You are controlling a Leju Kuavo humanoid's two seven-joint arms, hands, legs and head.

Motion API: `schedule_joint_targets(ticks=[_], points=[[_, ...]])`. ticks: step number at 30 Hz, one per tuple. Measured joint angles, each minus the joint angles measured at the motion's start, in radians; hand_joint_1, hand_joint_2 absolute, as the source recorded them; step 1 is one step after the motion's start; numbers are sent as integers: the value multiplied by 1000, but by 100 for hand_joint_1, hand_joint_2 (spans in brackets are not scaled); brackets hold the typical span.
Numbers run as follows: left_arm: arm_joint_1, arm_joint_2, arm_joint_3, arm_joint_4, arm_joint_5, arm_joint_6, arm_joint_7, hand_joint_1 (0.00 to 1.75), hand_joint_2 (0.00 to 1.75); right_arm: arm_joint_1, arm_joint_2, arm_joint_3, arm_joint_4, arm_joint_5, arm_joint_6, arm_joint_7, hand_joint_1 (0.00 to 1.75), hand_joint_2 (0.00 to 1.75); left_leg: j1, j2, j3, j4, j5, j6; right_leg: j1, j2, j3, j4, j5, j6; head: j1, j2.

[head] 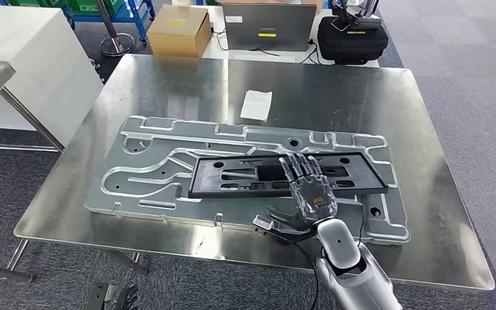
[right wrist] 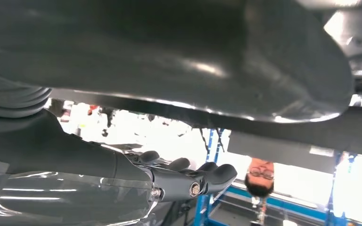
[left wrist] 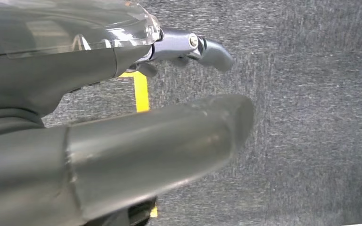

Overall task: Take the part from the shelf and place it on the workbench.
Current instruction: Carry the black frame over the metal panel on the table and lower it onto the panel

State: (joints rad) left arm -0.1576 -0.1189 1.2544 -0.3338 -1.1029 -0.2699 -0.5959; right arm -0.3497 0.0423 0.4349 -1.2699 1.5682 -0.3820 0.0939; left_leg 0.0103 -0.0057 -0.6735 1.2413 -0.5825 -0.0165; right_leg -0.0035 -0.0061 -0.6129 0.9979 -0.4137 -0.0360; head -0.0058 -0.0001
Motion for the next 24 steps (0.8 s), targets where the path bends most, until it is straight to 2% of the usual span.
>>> schedule_joint_targets(ticks=[1, 2, 3, 5, 6, 7, 10, 11, 12, 13, 15, 16, 17, 18, 19, 21, 22, 23, 24], points=[[0, 0, 0, 0, 0, 0, 0, 0, 0, 1, 0, 0, 2, 0, 0, 0, 0, 0, 2, 0, -11, 44, -20, -3, 0, 0, -8, 3, 4, 1, 0, 0], [1, 0, 0, 0, 0, 0, 0, 0, 0, 1, 0, 0, 4, 0, 0, 0, 0, 0, 3, 0, -3, 51, -20, -6, 0, 0, -17, 7, 8, 2, 0, 0], [1, 0, 0, -1, 0, 0, 0, 0, 0, 1, 0, 0, 5, 0, 0, 0, 0, 0, 4, 0, 25, 16, -2, -8, -1, 0, -26, 12, 12, 5, -1, 0], [-1, 0, 0, -4, 0, 0, 0, 0, 0, 1, 1, 0, 5, 0, 0, 0, 0, 0, 6, 0, 111, -122, 44, -8, -3, 1, -42, 25, 19, 13, -1, 0], [-3, 0, -1, -5, 0, 0, 0, 0, 0, 1, 1, 0, 5, 0, 0, 0, 0, 0, 6, -2, 140, -177, 59, -6, -2, 1, -48, 32, 22, 18, 0, 0], [-3, 0, -1, -5, 0, 0, 0, 0, 0, 1, 2, 0, 5, 0, 0, 0, 0, 0, 4, -3, 153, -206, 67, -2, -1, 2, -52, 35, 27, 24, 0, 0], [-3, -1, -2, -5, 0, 0, 0, 0, 0, 0, 3, 0, 5, 0, 0, 0, 0, 0, 0, -3, 142, -214, 87, 20, -2, 4, -57, 30, 44, 44, 1, 0], [-4, -2, -2, -5, 0, 0, 0, 0, 0, 0, 3, -1, 5, 0, 0, 0, 0, 0, 1, -1, 137, -216, 97, 29, -4, 5, -63, 35, 35, 50, 2, 0], [-5, -2, -2, -5, 0, 0, 0, 0, 0, 0, 3, -2, 5, 0, 0, 0, 0, 0, 3, 2, 128, -219, 108, 37, -6, 6, -74, 55, 10, 55, 4, 0], [-6, -3, -3, -5, 0, 0, 0, 0, 0, 0, 3, -3, 5, 0, 0, 0, 0, 0, 5, 4, 117, -220, 119, 43, -8, 6, -91, 96, -32, 60, 6, 0], [-7, -3, -3, -5, 0, 0, 0, 0, 0, 1, 3, -5, 6, 0, 0, 0, 0, 0, 3, 6, 91, -219, 139, 47, -10, 6, -129, 225, -128, 67, 9, 0], [-6, -3, -4, -5, 0, 0, 0, 0, 0, 1, 3, -6, 7, 0, 0, 0, 0, 0, 3, 7, 77, -218, 148, 46, -10, 6, -139, 282, -156, 68, 9, 0], [-6, -3, -4, -5, 0, 0, 0, 0, 0, 2, 3, -7, 8, 0, 0, 0, 0, 0, 2, 7, 65, -218, 158, 45, -10, 6, -135, 312, -162, 68, 9, 0], [-6, -3, -4, -5, 0, 0, 0, 0, 0, 2, 3, -7, 9, 0, 0, 0, 0, 0, 1, 7, 53, -218, 166, 44, -10, 6, -112, 305, -150, 66, 9, 0], [-6, -3, -4, -5, 0, 0, 0, 0, 0, 2, 3, -8, 9, 0, 0, 0, 0, 0, 0, 7, 43, -218, 175, 42, -8, 7, -69, 259, -127, 61, 9, 0], [-6, -5, -4, -5, 0, 0, 0, 0, 0, -1, 4, -8, 8, 0, 0, 0, 0, 0, -2, 6, 30, -217, 190, 37, -2, 7, 44, 110, -103, 45, 9, 0], [-6, -7, -4, -5, 0, 0, 0, 0, 0, -3, 4, -8, 6, 0, 0, 0, 0, 0, -2, 6, 27, -219, 198, 31, 3, 6, 84, 51, -100, 38, 8, 0], [-6, -8, -4, -6, 0, 0, 0, 0, 0, -5, 4, -8, 5, 0, 0, 0, 0, 0, -1, 5, 26, -221, 205, 25, 7, 7, 107, 14, -103, 33, 9, 0], [-6, -9, -5, -6, 0, 0, 0, 0, 0, -6, 4, -9, 5, 0, 0, 0, 0, 0, 0, 5, 26, -226, 214, 18, 10, 6, 109, 1, -101, 30, 10, 0]])
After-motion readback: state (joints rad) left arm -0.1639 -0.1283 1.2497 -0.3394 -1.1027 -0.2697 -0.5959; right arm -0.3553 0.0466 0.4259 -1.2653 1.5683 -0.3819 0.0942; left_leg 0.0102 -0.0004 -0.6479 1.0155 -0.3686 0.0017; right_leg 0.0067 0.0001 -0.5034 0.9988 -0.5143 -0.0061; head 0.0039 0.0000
